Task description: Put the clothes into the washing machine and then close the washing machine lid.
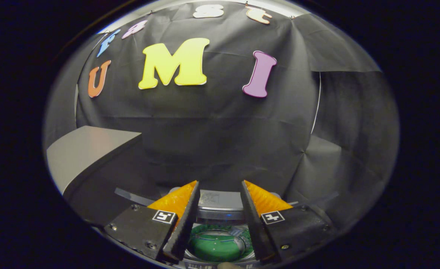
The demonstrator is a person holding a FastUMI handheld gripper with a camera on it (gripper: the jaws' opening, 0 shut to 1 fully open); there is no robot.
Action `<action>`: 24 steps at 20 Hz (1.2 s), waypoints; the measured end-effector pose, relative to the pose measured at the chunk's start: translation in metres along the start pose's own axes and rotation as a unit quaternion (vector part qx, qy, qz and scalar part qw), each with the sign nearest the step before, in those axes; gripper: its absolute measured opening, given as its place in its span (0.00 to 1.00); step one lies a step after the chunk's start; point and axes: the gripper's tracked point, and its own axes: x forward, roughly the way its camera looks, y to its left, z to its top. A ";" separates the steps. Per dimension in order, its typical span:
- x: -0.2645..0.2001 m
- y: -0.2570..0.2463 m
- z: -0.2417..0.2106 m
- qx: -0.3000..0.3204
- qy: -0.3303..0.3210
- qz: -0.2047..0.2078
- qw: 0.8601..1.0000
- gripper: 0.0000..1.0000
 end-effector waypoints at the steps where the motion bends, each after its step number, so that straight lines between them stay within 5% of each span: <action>1: -0.004 0.001 -0.008 -0.001 0.009 0.002 1.000 0.70; 12: -0.052 0.015 -0.037 -0.009 0.024 0.021 0.999 0.70; 18: -0.161 0.010 -0.028 0.019 -0.018 0.003 1.000 0.70; 24: -0.321 0.010 -0.035 0.026 -0.064 -0.041 0.997 0.71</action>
